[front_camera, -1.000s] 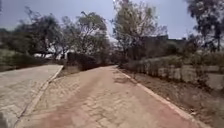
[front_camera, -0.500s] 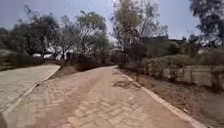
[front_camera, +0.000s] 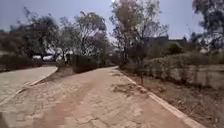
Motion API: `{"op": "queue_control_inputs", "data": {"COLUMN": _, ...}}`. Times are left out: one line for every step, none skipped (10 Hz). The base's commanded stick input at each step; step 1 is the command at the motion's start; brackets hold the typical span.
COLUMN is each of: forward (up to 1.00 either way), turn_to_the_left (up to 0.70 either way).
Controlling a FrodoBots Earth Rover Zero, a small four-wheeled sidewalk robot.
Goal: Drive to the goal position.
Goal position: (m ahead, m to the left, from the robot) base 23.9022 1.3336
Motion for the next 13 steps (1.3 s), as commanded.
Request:
{"op": "queue_control_inputs", "data": {"forward": 1.00, "turn_to_the_left": 0.00}}
{"op": "queue_control_inputs", "data": {"forward": 1.00, "turn_to_the_left": 0.00}}
{"op": "queue_control_inputs", "data": {"forward": 1.00, "turn_to_the_left": 0.00}}
{"op": "queue_control_inputs", "data": {"forward": 1.00, "turn_to_the_left": 0.00}}
{"op": "queue_control_inputs", "data": {"forward": 1.00, "turn_to_the_left": 0.00}}
{"op": "queue_control_inputs", "data": {"forward": 1.00, "turn_to_the_left": 0.00}}
{"op": "queue_control_inputs", "data": {"forward": 1.00, "turn_to_the_left": 0.00}}
{"op": "queue_control_inputs", "data": {"forward": 1.00, "turn_to_the_left": 0.00}}
{"op": "queue_control_inputs", "data": {"forward": 1.00, "turn_to_the_left": 0.00}}
{"op": "queue_control_inputs", "data": {"forward": 1.00, "turn_to_the_left": 0.00}}
{"op": "queue_control_inputs", "data": {"forward": 1.00, "turn_to_the_left": 0.00}}
{"op": "queue_control_inputs", "data": {"forward": 1.00, "turn_to_the_left": 0.00}}
{"op": "queue_control_inputs", "data": {"forward": 1.00, "turn_to_the_left": 0.00}}
